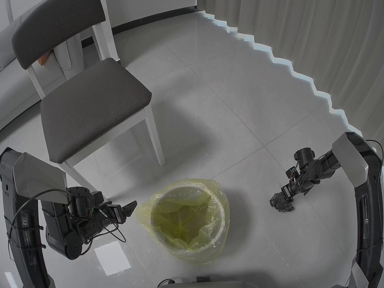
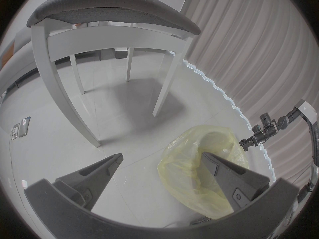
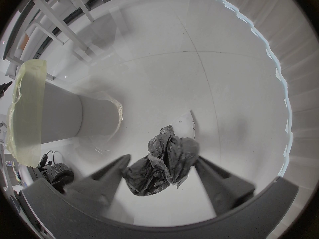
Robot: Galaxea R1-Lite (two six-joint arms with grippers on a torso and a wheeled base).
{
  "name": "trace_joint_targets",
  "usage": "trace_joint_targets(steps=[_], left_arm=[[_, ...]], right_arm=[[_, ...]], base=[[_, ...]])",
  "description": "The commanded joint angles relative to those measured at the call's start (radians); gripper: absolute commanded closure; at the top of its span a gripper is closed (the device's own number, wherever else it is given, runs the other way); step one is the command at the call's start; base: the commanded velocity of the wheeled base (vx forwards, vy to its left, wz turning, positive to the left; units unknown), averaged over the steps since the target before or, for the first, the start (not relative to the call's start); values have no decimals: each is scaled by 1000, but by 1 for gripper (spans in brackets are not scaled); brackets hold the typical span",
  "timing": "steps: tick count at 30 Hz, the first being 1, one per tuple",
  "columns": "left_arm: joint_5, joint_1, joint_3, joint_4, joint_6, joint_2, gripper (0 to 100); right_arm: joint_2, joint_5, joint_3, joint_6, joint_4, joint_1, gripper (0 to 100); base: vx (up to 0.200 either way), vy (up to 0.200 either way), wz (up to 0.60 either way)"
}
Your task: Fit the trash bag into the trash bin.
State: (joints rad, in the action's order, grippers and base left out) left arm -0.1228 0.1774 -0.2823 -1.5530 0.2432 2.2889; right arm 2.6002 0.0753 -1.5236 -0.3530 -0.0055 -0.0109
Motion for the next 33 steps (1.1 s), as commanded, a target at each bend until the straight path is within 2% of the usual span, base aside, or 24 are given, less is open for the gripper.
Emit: trace_joint_targets(steps=[1, 10, 17, 20, 26, 33], left_arm=[[0, 4, 0, -18, 1, 3, 0], [0, 5, 3, -18, 1, 0, 0], [0, 11, 5, -18, 4, -6, 0], [-1, 11, 12, -18, 4, -16, 0], [2, 10, 31, -18, 4, -40, 0], [5, -3, 86, -18, 4, -111, 0]], right_arm=[[6, 0, -10, 0, 9, 5, 100], [-15, -2, 22, 0, 10, -1, 100], [-224, 0, 158, -6, 10, 8, 100], [-333, 0, 218, 2, 9, 37, 100], [-598, 9, 318, 2, 10, 146, 100], [-845, 4, 333, 2, 58, 371, 100]], base=[[0, 0, 0], [0, 0, 0], [0, 0, 0], [0, 0, 0], [0, 0, 0], [0, 0, 0]])
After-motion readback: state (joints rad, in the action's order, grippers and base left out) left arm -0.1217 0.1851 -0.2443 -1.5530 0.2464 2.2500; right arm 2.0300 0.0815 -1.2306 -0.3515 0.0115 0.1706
